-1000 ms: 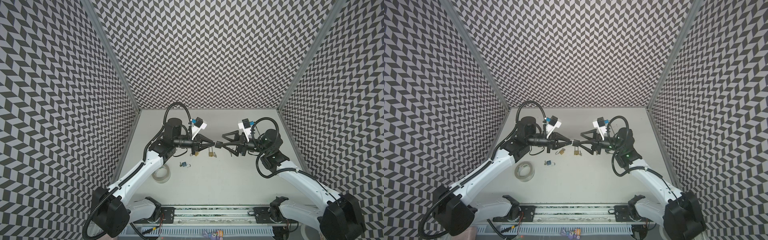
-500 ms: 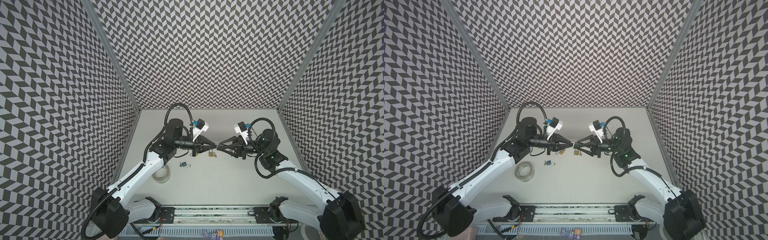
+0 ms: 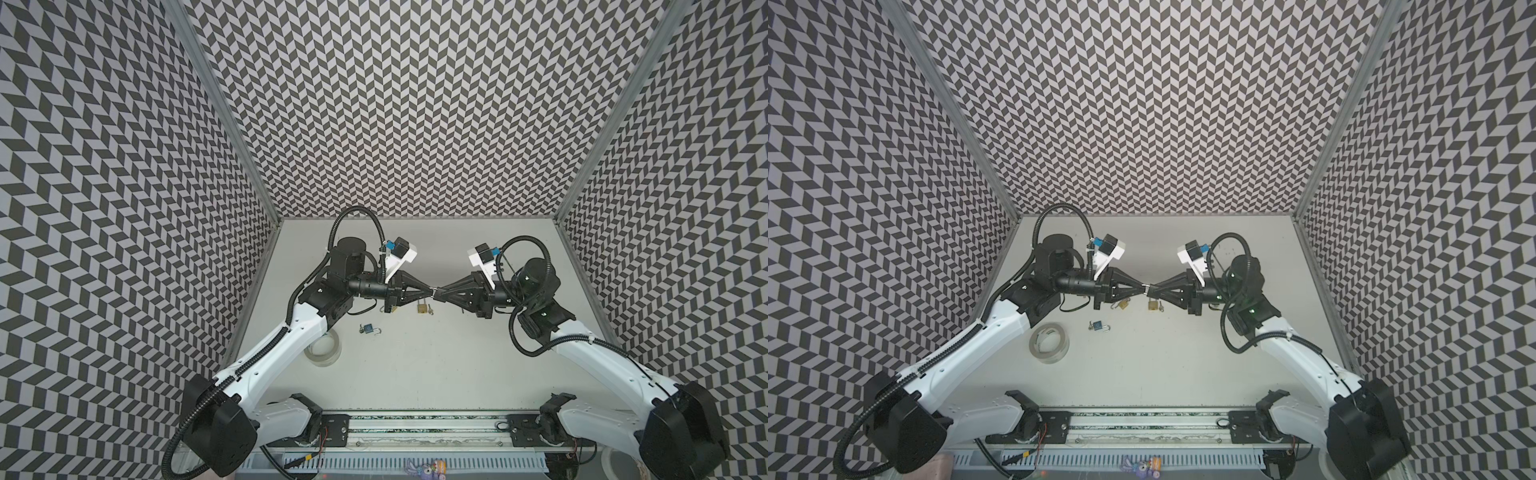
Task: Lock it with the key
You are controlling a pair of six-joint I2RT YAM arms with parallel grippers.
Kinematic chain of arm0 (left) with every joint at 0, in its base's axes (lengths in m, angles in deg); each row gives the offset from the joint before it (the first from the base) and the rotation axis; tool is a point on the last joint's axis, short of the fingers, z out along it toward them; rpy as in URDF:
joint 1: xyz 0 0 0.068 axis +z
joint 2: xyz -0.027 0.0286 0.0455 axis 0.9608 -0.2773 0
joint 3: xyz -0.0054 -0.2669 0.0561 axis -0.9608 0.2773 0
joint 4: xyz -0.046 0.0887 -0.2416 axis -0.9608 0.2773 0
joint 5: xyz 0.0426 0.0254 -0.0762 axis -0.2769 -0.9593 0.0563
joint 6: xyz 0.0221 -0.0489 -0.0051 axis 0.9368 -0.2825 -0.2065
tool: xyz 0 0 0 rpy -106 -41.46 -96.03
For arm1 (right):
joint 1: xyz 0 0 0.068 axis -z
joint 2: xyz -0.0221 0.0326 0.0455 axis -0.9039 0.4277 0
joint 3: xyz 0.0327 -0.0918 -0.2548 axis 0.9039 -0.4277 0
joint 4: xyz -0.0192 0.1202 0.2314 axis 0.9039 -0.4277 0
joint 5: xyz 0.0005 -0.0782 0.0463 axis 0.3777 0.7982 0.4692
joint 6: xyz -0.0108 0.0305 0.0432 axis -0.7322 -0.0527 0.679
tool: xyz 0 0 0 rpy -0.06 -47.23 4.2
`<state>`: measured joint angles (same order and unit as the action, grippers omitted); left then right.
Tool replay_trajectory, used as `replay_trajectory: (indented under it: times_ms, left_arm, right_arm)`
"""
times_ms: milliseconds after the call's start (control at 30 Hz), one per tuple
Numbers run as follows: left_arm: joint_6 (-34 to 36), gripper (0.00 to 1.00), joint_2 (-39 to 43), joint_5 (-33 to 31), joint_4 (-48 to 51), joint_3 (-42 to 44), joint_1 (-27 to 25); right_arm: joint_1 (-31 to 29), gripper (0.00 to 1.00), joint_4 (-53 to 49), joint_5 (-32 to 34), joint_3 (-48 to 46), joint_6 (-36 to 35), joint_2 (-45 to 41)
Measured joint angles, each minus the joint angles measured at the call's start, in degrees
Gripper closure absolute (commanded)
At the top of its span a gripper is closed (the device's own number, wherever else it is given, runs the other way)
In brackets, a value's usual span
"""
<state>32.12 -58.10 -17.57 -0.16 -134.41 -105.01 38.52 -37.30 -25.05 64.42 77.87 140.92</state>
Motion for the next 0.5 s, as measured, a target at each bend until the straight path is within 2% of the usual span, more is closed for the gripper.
replay_trajectory:
  times_ms: [67, 200, 367, 500]
  left_arm:
    - [-0.02, 0.78, 0.00, -0.24, -0.15, -0.02, 0.00]
    - [-0.59, 0.39, 0.11, -2.51, -0.59, -0.22, 0.07]
    - [-2.67, 0.12, 1.29, -8.04, -1.27, -0.26, 1.84]
    - [-3.98, 0.01, 2.03, -14.53, -1.14, -0.33, 3.02]
  right_arm:
    - [0.00, 1.00, -0.13, 0.59, 0.00, -0.28, -0.02]
    - [-0.07, 1.00, -0.90, 3.65, -0.31, -0.46, -0.48]
    - [-0.24, 1.00, -2.45, 12.87, -2.27, 0.15, -2.03]
    - [-1.20, 1.00, -2.93, 23.12, -5.86, 2.62, -2.12]
